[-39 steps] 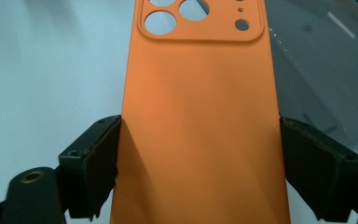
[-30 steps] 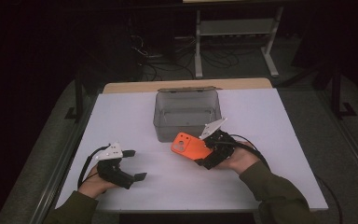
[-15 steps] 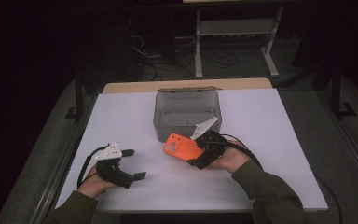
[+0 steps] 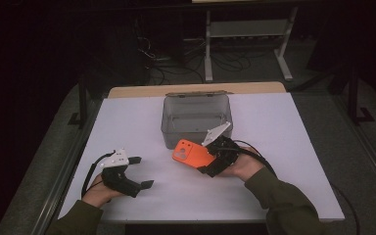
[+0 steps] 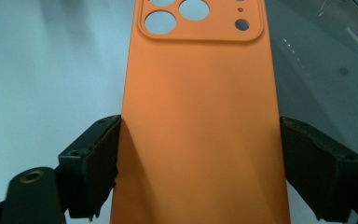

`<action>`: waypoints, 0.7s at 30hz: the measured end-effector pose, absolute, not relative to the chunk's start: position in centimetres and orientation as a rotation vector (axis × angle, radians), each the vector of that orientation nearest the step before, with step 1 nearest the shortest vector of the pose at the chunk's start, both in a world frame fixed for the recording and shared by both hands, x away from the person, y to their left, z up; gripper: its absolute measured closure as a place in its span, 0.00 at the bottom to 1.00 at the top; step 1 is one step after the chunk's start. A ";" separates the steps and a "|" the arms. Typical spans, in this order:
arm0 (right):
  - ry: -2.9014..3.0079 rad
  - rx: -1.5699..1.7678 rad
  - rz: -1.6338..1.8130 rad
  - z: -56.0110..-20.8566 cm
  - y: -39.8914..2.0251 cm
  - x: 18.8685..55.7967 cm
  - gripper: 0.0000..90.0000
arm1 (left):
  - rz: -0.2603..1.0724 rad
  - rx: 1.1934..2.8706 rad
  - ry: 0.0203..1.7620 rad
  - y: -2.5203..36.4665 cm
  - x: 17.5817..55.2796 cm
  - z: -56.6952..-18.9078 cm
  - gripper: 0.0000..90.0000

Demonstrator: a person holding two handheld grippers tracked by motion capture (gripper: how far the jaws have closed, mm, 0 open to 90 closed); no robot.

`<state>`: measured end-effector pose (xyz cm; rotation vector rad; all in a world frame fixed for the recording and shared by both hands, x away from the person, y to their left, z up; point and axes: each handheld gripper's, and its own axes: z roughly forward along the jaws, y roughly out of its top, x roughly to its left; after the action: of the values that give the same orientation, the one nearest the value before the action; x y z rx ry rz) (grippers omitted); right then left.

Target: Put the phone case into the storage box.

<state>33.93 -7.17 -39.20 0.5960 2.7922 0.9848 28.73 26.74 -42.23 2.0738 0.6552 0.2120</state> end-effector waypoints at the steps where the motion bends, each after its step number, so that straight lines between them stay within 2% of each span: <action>1: 2.792 0.594 0.985 -39.2 -7.2 33.9 0.18 | 0.212 2.069 0.656 26.7 28.7 -42.1 0.00; 21: 2.796 0.577 0.976 -39.2 -7.1 33.8 0.17 | 0.235 2.040 0.602 23.7 29.4 -40.7 0.00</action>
<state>33.79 -7.06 -39.25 0.5768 2.7964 0.9759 29.44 23.72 -40.71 2.0404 0.6019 0.2345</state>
